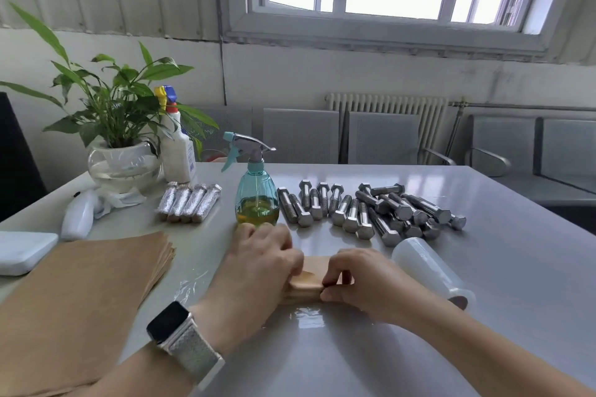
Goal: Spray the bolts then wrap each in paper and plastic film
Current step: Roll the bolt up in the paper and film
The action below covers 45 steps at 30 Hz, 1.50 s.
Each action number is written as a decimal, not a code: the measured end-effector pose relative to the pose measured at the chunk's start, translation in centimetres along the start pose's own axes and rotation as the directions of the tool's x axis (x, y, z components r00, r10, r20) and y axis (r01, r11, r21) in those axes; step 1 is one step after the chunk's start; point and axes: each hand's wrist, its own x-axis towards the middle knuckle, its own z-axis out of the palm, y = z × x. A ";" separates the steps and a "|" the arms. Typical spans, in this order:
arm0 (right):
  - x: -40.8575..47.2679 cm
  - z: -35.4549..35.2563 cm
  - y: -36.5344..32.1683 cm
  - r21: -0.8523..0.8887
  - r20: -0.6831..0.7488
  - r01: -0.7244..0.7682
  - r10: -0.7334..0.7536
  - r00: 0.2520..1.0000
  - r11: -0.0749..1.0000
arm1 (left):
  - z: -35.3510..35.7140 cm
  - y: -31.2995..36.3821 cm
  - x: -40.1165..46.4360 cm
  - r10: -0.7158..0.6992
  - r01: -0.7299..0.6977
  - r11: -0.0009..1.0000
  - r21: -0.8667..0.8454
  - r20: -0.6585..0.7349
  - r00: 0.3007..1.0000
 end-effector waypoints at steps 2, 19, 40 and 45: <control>0.1 -0.1 0.1 0.012 0.021 -0.008 0.008 1.000 1.000 | 0.1 -0.2 -0.3 0.195 -0.194 0.978 0.081 -0.005 0.981; 2.4 -1.5 -0.1 -0.066 0.311 -0.044 0.063 0.948 0.997 | 1.7 -1.9 -1.2 -0.069 0.096 0.945 -0.313 0.097 0.993; 8.4 -3.2 -0.4 -0.182 0.394 -0.062 0.131 0.910 0.981 | 2.0 -2.6 -0.3 -0.135 0.221 0.888 -0.402 0.232 0.963; 7.3 -3.8 -0.6 -0.224 0.442 0.044 0.062 0.895 0.974 | 1.4 -2.2 -0.4 -0.075 0.134 0.941 -0.309 0.195 0.978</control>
